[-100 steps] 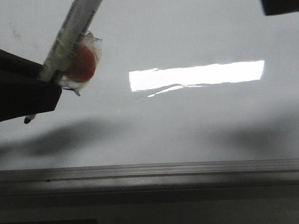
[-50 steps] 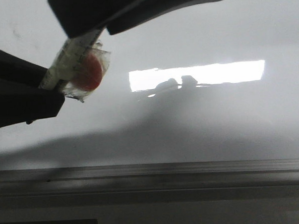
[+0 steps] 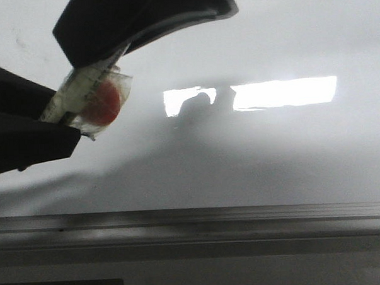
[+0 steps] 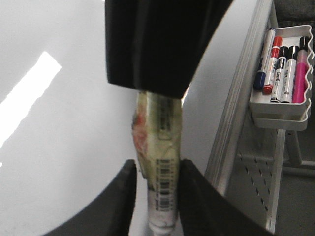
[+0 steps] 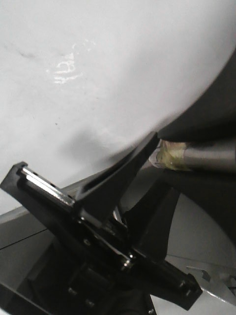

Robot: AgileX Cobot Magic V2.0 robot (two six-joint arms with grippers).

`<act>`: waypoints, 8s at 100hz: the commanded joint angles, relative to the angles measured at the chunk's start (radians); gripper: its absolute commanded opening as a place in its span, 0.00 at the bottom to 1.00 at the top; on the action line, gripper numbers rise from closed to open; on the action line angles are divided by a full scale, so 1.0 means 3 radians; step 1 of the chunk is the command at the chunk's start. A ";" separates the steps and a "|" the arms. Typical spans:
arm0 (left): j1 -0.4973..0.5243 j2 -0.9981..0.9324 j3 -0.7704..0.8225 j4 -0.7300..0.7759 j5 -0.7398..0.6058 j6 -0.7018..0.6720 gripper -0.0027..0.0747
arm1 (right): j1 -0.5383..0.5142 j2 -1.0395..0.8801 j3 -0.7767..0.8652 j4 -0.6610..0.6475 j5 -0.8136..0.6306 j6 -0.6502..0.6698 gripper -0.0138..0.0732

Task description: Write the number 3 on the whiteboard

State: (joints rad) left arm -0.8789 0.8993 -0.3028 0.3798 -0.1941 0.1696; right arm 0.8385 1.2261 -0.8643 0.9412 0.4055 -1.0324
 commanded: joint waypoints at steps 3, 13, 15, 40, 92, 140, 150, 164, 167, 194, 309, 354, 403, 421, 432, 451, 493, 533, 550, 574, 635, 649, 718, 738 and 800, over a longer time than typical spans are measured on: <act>-0.0016 -0.0058 -0.0101 -0.0196 -0.0269 -0.0001 0.52 | 0.0007 -0.0052 -0.0116 0.0106 -0.0044 -0.0024 0.09; -0.0016 -0.0179 -0.0101 -0.0348 -0.0169 -0.0001 0.56 | -0.0035 -0.0052 -0.0116 0.0106 -0.0006 0.0030 0.09; -0.0016 -0.0218 -0.0101 -0.0371 -0.0138 -0.0001 0.56 | -0.0048 -0.0052 -0.0116 0.0106 0.0018 0.0047 0.09; -0.0016 -0.0813 -0.0101 -0.0452 0.0441 -0.0007 0.56 | -0.0435 -0.0095 -0.0227 0.0083 0.0425 0.0197 0.09; 0.0182 -0.1337 -0.0101 -0.0852 0.0687 -0.0034 0.53 | -0.0543 -0.0095 -0.0453 -0.0429 0.0174 0.0478 0.09; 0.0252 -0.1337 -0.0101 -0.0881 0.0674 -0.0034 0.53 | -0.0982 0.0011 -0.0826 -0.0501 0.0297 0.0526 0.09; 0.0252 -0.1337 -0.0101 -0.0881 0.0674 -0.0034 0.53 | -0.1044 0.0037 -0.0845 -0.0508 0.0258 0.0526 0.09; 0.0252 -0.1337 -0.0101 -0.0881 0.0674 -0.0034 0.53 | -0.1157 0.0014 -0.0845 -0.0595 0.0238 0.0534 0.09; 0.0252 -0.1337 -0.0101 -0.0881 0.0674 -0.0034 0.53 | -0.1201 0.0007 -0.0845 -0.0617 0.0277 0.0534 0.09; 0.0252 -0.1337 -0.0101 -0.0881 0.0667 -0.0034 0.53 | -0.1310 -0.0121 -0.0762 -0.1029 0.0818 0.1005 0.09; 0.0053 -0.0926 -0.0089 -0.1133 0.0494 -0.0034 0.53 | -0.0220 -0.0026 -0.0717 -0.1359 0.0554 0.1518 0.10; -0.0117 -0.0255 -0.0089 -0.1085 -0.0195 -0.0028 0.53 | 0.0139 -0.0022 -0.0777 -0.1320 0.0476 0.1518 0.10; -0.0257 -0.0056 -0.0089 -0.1003 -0.0270 -0.0028 0.01 | 0.0139 -0.0022 -0.0777 -0.1312 0.0519 0.1518 0.10; -0.0257 -0.0056 -0.0089 -0.1003 -0.0270 -0.0028 0.01 | 0.0139 -0.0022 -0.0777 -0.1312 0.0518 0.1518 0.16; -0.0257 -0.0056 -0.0089 -0.1055 -0.0264 -0.0028 0.01 | 0.0139 -0.0022 -0.0777 -0.1312 0.0456 0.1518 0.50; -0.0248 -0.0056 -0.0089 -0.2320 -0.0207 -0.0034 0.01 | 0.0125 -0.0096 -0.0777 -0.1377 0.0191 0.1518 0.91; -0.0165 0.0178 -0.0089 -0.4198 -0.0207 -0.0034 0.01 | 0.0125 -0.0225 -0.0777 -0.1377 0.0070 0.1518 0.84; -0.0165 0.0364 -0.0089 -0.4197 -0.0433 -0.0034 0.09 | 0.0125 -0.0225 -0.0777 -0.1354 0.0110 0.1518 0.84; -0.0165 0.0364 -0.0089 -0.4197 -0.0440 -0.0034 0.45 | 0.0125 -0.0225 -0.0777 -0.1342 0.0116 0.1518 0.84; -0.0165 0.0333 -0.0089 -0.4188 -0.0384 0.0008 0.56 | 0.0125 -0.0225 -0.0777 -0.1342 0.0116 0.1518 0.84; -0.0165 -0.0851 0.0207 -0.4160 -0.0354 0.0419 0.23 | 0.0125 -0.0225 -0.0777 -0.1342 0.0372 0.1524 0.19; -0.0165 -0.1126 0.0207 -0.4140 -0.0326 0.0792 0.01 | 0.0125 -0.0289 -0.0763 -0.1333 0.0363 0.1531 0.09; -0.0165 -0.2060 0.0207 -0.4086 0.0407 0.1864 0.01 | 0.0125 -0.3128 0.1767 -0.1453 -0.1301 0.1518 0.09; -0.0172 -0.2060 0.0207 -0.4086 0.0407 0.1864 0.01 | 0.0125 -0.3831 0.2165 -0.1412 -0.1316 0.1518 0.08; -0.0172 -0.2060 0.0207 -0.4086 0.0407 0.1864 0.01 | 0.0125 -0.4022 0.2186 -0.1412 -0.1294 0.1518 0.08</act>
State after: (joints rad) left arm -0.9301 0.2736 -0.2126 -0.8487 -0.0310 0.7279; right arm 0.8807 0.0082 -0.1856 0.5138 0.0938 -0.5723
